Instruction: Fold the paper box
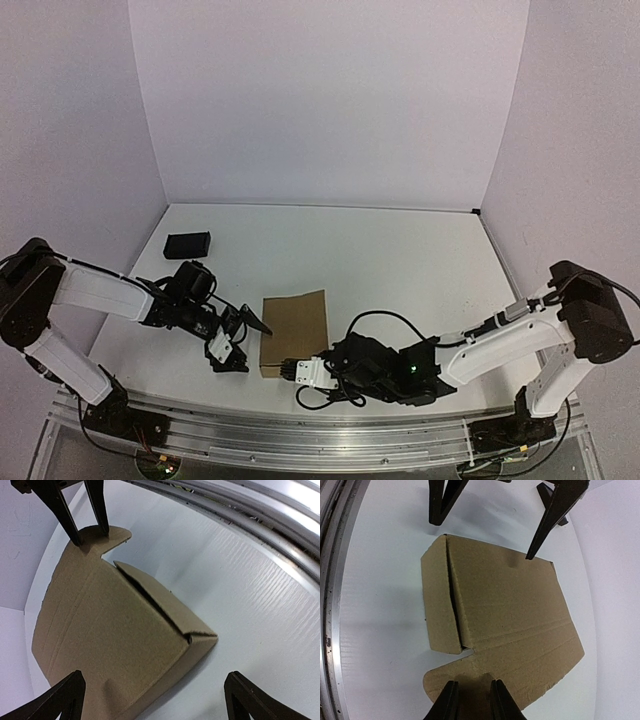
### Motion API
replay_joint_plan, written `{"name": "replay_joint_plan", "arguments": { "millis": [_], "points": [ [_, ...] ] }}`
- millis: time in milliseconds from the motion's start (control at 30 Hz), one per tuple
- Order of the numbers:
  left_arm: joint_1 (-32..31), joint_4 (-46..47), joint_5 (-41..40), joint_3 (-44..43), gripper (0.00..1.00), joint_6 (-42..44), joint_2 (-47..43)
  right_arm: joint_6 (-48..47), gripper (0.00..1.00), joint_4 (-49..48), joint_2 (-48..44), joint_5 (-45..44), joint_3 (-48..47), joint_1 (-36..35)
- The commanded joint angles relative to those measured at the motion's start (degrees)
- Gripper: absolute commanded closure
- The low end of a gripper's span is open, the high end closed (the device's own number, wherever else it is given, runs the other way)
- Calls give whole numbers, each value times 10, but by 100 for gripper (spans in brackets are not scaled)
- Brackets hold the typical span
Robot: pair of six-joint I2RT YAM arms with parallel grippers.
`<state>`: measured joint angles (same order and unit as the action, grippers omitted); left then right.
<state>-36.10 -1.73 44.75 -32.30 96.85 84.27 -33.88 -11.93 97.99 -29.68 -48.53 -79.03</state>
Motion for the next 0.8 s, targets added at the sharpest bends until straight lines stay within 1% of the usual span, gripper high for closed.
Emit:
{"name": "replay_joint_plan", "arguments": {
  "millis": [0, 67, 133, 233, 300, 367, 467, 533, 600, 667, 700, 733, 767],
  "points": [
    [-3, 42, -22, -34, 0, 80, 32, 31, 72, -57, -41, 25, 21, 8],
    [-3, 36, -23, -43, 0, 116, 49, 58, 60, -75, -57, 32, 27, 8],
    [-8, 29, -28, -55, 0, 132, 63, 95, 52, -88, -88, 49, 39, 8],
    [-16, 6, -35, -77, 0, 151, 83, 183, 40, -113, -144, 62, 80, 8],
    [-20, -15, -37, -95, 0, 157, 94, 241, 34, -129, -188, 67, 127, 8],
    [-24, -42, -36, -122, 0, 153, 107, 301, 34, -154, -232, 53, 174, 9],
    [-30, -60, -40, -152, 0, 138, 127, 382, 39, -180, -285, 36, 242, 20],
    [-30, -72, -41, -167, 1, 136, 138, 407, 40, -203, -294, 38, 265, 24],
    [-30, -81, -40, -175, 3, 136, 145, 420, 38, -240, -289, 45, 277, 32],
    [-30, -90, -39, -178, 7, 140, 150, 448, 39, -245, -273, 67, 277, 61],
    [-30, -93, -37, -177, 9, 144, 151, 487, 43, -246, -264, 97, 276, 90],
    [-31, -94, -36, -175, 9, 148, 152, 513, 47, -252, -252, 127, 276, 131],
    [-31, -93, -35, -172, 10, 152, 152, 527, 52, -267, -237, 154, 275, 155]
  ]
}}
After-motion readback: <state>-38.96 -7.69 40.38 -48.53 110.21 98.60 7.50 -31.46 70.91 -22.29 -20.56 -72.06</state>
